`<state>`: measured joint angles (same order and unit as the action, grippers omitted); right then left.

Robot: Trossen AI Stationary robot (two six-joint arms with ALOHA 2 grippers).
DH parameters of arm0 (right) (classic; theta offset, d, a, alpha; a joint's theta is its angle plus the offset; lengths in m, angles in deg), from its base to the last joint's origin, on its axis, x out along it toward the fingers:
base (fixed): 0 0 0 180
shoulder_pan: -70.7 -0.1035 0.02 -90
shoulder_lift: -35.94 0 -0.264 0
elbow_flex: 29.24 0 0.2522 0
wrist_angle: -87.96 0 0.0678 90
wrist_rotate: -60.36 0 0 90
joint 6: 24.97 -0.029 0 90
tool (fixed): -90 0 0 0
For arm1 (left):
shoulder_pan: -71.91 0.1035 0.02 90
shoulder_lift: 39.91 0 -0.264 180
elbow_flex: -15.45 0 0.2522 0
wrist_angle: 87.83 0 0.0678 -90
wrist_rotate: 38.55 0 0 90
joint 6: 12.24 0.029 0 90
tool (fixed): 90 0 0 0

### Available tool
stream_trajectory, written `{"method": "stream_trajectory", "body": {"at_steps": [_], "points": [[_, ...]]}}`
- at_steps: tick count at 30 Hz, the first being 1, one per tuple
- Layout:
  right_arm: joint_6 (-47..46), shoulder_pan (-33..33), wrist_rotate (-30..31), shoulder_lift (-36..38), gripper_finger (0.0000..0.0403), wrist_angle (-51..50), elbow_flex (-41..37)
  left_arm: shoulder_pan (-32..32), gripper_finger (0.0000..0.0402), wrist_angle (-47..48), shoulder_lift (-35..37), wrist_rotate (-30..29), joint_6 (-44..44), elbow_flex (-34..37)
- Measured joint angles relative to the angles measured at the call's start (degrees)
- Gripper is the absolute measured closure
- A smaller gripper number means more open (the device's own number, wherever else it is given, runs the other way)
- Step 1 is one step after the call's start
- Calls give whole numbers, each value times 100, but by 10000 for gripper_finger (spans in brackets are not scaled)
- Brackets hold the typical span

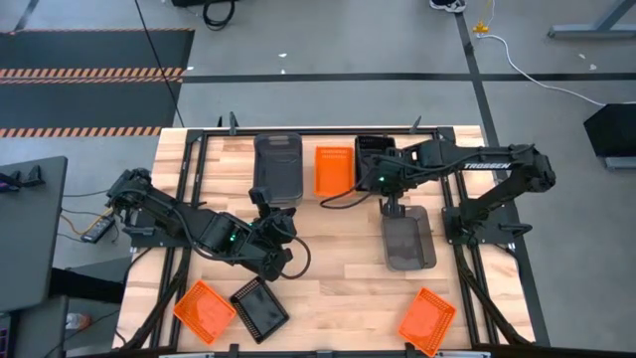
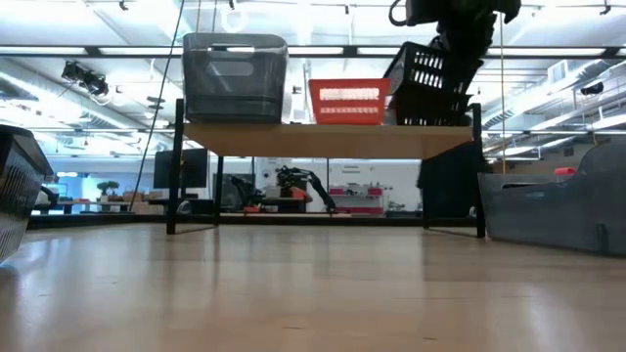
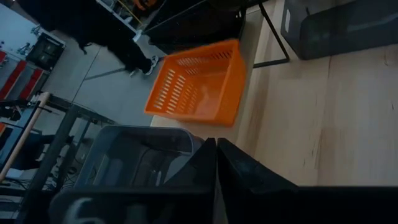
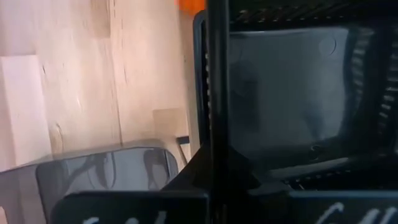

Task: Stack baskets on shelf by color
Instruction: Stack the top black bin on the black bin on the shelf

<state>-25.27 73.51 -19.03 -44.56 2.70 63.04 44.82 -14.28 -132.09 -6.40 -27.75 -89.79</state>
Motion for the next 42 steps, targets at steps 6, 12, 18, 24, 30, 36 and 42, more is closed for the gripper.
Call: {"method": "stream_trajectory", "body": {"at_steps": [6,12,18,24,30,36,42], "points": [[9,5,3,31,390,136,-45,0,387,0,0,0,0,0],[29,9,62,62,373,266,-54,0,383,0,0,0,-8,0],[33,7,278,62,342,279,-56,0,386,1,0,0,-37,0],[44,7,488,62,308,303,-56,2,387,2,0,0,-37,0],[105,7,494,62,281,442,-55,0,379,2,0,0,-37,0],[197,-36,486,62,269,604,-54,2,384,0,0,0,-37,0],[170,-244,471,62,269,599,24,2,387,1,0,0,-37,0]]}}
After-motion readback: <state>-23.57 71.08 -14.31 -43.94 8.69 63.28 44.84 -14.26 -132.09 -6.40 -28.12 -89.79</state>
